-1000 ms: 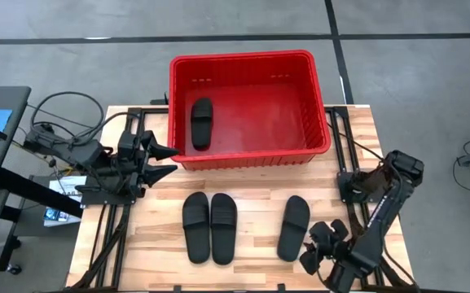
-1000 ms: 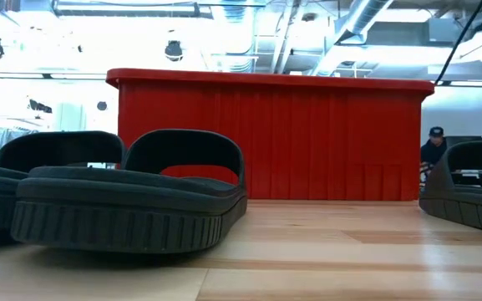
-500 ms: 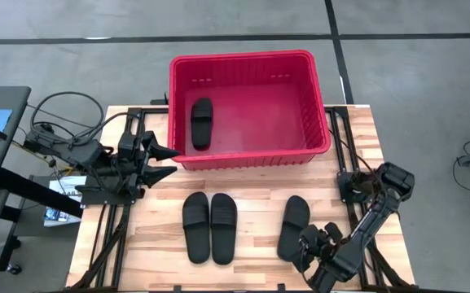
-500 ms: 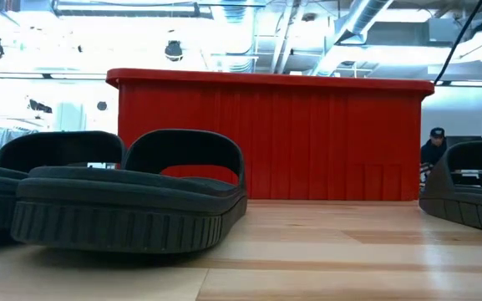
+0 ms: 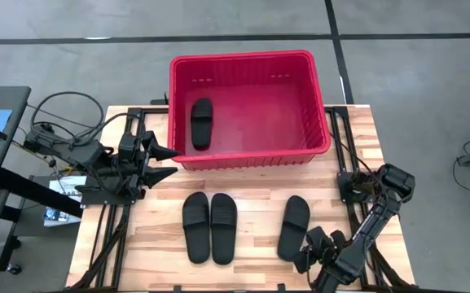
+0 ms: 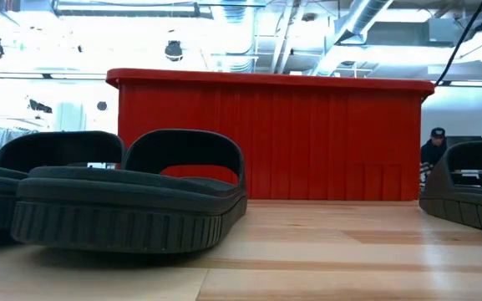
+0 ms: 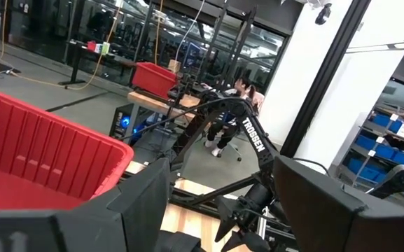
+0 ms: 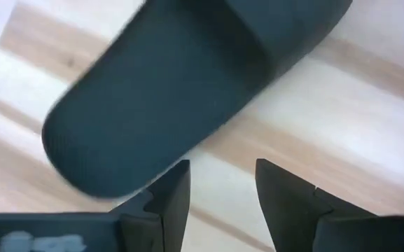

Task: Pick and place slides into bin
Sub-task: Put the black slide into the red organizer bin

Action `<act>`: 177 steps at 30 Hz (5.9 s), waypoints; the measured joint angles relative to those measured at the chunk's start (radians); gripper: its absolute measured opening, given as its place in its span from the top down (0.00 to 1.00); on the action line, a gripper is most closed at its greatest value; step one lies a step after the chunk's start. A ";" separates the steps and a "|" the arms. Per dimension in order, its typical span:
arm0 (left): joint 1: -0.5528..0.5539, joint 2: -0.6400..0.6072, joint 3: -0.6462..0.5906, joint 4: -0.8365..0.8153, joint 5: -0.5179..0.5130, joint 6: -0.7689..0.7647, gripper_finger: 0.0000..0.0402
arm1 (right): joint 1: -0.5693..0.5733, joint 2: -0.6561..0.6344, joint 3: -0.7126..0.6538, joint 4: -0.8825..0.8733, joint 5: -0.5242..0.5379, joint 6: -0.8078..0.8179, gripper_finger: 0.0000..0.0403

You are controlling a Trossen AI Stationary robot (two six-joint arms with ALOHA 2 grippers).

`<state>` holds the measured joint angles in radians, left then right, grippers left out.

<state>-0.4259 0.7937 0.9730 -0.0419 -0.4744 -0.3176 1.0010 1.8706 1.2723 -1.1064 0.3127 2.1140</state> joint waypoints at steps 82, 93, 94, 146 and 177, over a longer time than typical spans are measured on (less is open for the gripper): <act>0.000 0.000 0.001 -0.083 0.019 -0.152 0.39 | -0.336 0.000 0.417 -0.464 0.496 -0.359 1.00; 0.000 0.000 0.001 -0.081 0.024 -0.140 0.39 | -0.426 -0.016 0.460 -0.464 0.687 -0.551 1.00; 0.000 0.000 0.001 -0.081 0.024 -0.139 0.39 | -0.432 -0.025 0.460 -0.467 0.709 -0.561 1.00; 0.435 0.475 0.587 -0.380 0.201 -0.047 0.39 | -0.599 -0.235 0.460 -0.239 1.080 -1.285 1.00; 0.540 0.681 0.747 -0.407 0.368 -0.117 0.43 | -0.582 -0.235 0.460 -0.219 1.129 -1.314 1.00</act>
<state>0.1139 1.4744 1.7202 -0.4485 -0.1061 -0.4343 0.4187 1.6360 1.7325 -1.3257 1.4420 0.8005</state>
